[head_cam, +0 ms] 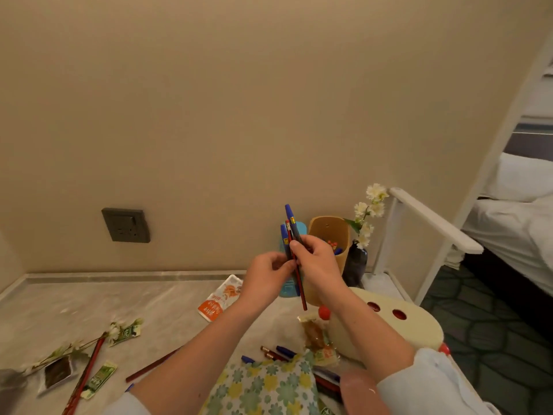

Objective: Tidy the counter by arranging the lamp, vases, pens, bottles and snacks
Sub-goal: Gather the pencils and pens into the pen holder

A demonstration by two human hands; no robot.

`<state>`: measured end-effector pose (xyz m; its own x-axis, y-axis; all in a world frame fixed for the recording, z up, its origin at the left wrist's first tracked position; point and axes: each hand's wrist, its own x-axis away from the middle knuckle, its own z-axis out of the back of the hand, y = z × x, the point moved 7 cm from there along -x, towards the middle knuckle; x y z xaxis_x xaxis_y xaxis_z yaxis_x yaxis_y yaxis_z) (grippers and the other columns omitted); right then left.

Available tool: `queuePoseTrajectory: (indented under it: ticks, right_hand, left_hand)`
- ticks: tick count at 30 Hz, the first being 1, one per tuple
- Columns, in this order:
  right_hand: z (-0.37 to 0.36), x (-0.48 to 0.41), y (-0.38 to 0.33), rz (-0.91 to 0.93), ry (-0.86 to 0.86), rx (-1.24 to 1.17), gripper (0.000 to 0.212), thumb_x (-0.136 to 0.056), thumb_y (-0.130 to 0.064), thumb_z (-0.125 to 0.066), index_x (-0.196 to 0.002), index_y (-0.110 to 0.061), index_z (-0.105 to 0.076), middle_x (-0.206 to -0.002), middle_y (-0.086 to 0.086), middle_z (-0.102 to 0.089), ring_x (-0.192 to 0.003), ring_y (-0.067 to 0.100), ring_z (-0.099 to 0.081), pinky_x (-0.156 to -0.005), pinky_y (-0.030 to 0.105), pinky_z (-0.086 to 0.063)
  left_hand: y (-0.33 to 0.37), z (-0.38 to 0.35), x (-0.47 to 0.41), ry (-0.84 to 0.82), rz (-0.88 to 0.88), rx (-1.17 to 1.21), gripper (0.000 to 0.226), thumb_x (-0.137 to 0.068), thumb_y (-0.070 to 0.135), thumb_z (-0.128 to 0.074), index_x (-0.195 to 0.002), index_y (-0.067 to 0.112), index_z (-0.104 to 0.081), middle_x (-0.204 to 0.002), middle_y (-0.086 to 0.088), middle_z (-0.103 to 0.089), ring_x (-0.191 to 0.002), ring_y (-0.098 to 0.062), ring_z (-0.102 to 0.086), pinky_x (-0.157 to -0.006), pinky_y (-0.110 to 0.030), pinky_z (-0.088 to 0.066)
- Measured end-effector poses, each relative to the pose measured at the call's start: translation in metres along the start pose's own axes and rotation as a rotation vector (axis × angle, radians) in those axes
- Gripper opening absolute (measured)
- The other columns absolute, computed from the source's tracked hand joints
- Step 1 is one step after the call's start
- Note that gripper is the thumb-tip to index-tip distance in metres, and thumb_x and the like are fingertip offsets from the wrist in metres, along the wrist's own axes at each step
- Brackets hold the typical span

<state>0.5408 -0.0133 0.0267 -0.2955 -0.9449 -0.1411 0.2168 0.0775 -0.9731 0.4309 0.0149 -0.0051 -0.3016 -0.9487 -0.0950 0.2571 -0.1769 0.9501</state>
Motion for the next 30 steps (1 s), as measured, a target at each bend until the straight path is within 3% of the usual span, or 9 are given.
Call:
queuePoseTrajectory:
  ticks: [3, 6, 9, 14, 17, 21, 27, 30]
  right_hand:
    - [0.022, -0.007, -0.021, 0.046, 0.013, -0.01, 0.018, -0.098, -0.017, -0.052, -0.103, -0.016, -0.07, -0.085, -0.005, -0.068, -0.079, 0.005, -0.064, -0.062, 0.014, -0.047]
    - [0.044, -0.019, -0.043, 0.087, 0.049, 0.017, 0.018, -0.097, -0.021, -0.055, -0.103, -0.016, -0.071, -0.086, -0.005, -0.068, -0.079, 0.009, -0.064, -0.064, 0.02, -0.047]
    - [0.064, -0.031, -0.069, 0.204, 0.113, 0.147, 0.014, -0.095, -0.023, -0.058, -0.101, -0.024, -0.071, -0.098, 0.0, -0.06, -0.085, 0.004, -0.057, -0.068, 0.014, -0.042]
    - [0.083, -0.044, -0.08, 0.324, 0.168, 0.355, 0.015, -0.093, -0.031, -0.06, -0.099, -0.026, -0.073, -0.088, 0.002, -0.058, -0.081, 0.011, -0.054, -0.068, 0.024, -0.042]
    - [0.089, -0.053, -0.065, 0.326, 0.188, 0.484, 0.017, -0.095, -0.031, -0.057, -0.098, -0.024, -0.073, -0.086, -0.002, -0.06, -0.079, 0.009, -0.053, -0.067, 0.025, -0.041]
    - [0.088, -0.059, -0.03, 0.226, 0.14, 0.655, 0.023, -0.097, -0.036, -0.049, -0.093, -0.024, -0.068, -0.084, -0.005, -0.061, -0.075, 0.011, -0.057, -0.063, 0.031, -0.047]
    - [0.08, -0.063, 0.013, 0.084, 0.039, 0.808, 0.031, -0.098, -0.038, -0.046, -0.071, -0.027, -0.055, -0.067, -0.006, -0.057, -0.064, 0.015, -0.057, -0.05, 0.029, -0.036]
    - [0.076, -0.065, 0.033, 0.03, 0.014, 0.796, 0.03, -0.097, -0.04, -0.047, -0.075, -0.023, -0.058, -0.087, 0.003, -0.058, -0.074, 0.019, -0.059, -0.054, 0.029, -0.037]
  left_hand:
    - [0.027, -0.012, -0.013, -0.025, -0.07, 0.011, 0.014, -0.091, 0.017, -0.061, -0.092, 0.028, -0.069, -0.092, 0.004, -0.074, -0.089, -0.012, -0.07, -0.086, -0.04, -0.056]
    - [0.06, -0.019, -0.026, -0.006, -0.159, 0.0, 0.014, -0.092, 0.015, -0.061, -0.098, 0.025, -0.068, -0.087, 0.011, -0.072, -0.086, -0.007, -0.069, -0.076, -0.022, -0.054]
    - [0.092, -0.018, -0.037, 0.061, -0.252, -0.063, 0.015, -0.093, 0.021, -0.06, -0.104, 0.028, -0.068, -0.085, 0.017, -0.069, -0.079, 0.004, -0.065, -0.062, -0.009, -0.046]
    - [0.112, -0.018, -0.052, 0.173, -0.311, -0.247, 0.015, -0.094, 0.03, -0.057, -0.106, 0.029, -0.067, -0.086, 0.016, -0.065, -0.075, 0.002, -0.059, -0.055, -0.014, -0.037]
    - [0.103, -0.025, -0.062, 0.182, -0.318, -0.389, 0.015, -0.094, 0.036, -0.057, -0.105, 0.033, -0.067, -0.089, 0.016, -0.068, -0.076, -0.002, -0.062, -0.055, -0.018, -0.041]
    - [0.08, -0.038, -0.069, 0.142, -0.306, -0.47, 0.015, -0.091, 0.035, -0.06, -0.104, 0.031, -0.068, -0.091, 0.014, -0.07, -0.077, -0.003, -0.063, -0.06, -0.019, -0.046]
    - [0.044, -0.05, -0.073, 0.094, -0.25, -0.518, 0.016, -0.088, 0.033, -0.063, -0.104, 0.029, -0.067, -0.089, 0.011, -0.07, -0.075, -0.008, -0.062, -0.057, -0.02, -0.041]
    - [0.03, -0.053, -0.073, 0.069, -0.212, -0.547, 0.023, -0.088, 0.035, -0.062, -0.111, 0.031, -0.066, -0.092, 0.011, -0.071, -0.077, -0.009, -0.063, -0.062, -0.026, -0.049]
